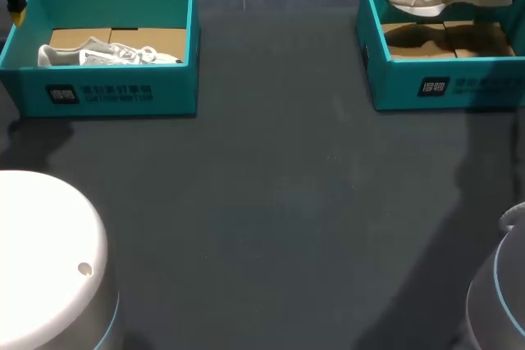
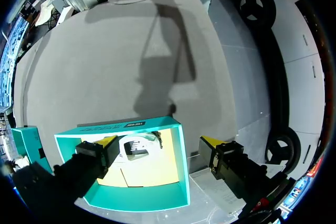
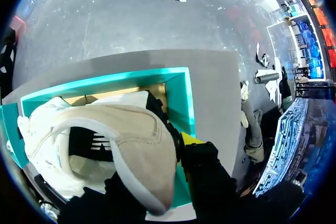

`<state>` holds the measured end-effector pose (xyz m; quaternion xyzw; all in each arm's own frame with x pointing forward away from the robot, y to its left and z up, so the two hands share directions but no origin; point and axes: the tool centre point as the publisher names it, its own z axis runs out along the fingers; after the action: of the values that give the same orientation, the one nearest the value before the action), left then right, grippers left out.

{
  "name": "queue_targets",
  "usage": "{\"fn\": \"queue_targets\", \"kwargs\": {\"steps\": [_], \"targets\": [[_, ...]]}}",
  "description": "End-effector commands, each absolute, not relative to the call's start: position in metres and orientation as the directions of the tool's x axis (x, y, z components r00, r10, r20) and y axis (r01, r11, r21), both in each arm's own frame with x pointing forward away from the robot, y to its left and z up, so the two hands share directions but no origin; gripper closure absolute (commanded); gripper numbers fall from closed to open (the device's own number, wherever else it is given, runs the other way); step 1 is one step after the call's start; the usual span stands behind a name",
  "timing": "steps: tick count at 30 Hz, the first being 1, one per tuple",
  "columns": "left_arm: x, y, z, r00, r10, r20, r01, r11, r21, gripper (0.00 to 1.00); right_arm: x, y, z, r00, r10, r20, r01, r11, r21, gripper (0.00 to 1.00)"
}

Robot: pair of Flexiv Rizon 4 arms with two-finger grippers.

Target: Take the shoe out of the shoebox, open the shoe tongue, remove and reinsert the insole, then place the shoe into the shoebox

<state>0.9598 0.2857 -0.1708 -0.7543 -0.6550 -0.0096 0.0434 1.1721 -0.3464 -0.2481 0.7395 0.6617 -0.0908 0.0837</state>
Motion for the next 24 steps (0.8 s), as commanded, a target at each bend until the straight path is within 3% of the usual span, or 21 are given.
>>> {"fn": "queue_targets", "kwargs": {"steps": [1, 16, 24], "targets": [[0.959, 0.286, -0.171, 0.143, 0.987, 0.072, 0.989, -0.14, -0.052, 0.0, 1.161, -0.344, -0.225, 0.1, 0.965, -0.243, 0.995, -0.1, 0.015, 1.0], [0.959, 0.286, -0.171, 0.143, 0.987, 0.072, 0.989, -0.14, -0.052, 0.0, 1.157, -0.344, -0.225, 0.131, 0.969, -0.207, 0.991, -0.13, 0.018, 1.0], [0.959, 0.286, -0.171, 0.143, 0.987, 0.072, 0.989, -0.14, -0.052, 0.0, 1.145, -0.347, -0.177, 0.169, 0.947, -0.274, 0.985, -0.154, 0.076, 1.0]]}}
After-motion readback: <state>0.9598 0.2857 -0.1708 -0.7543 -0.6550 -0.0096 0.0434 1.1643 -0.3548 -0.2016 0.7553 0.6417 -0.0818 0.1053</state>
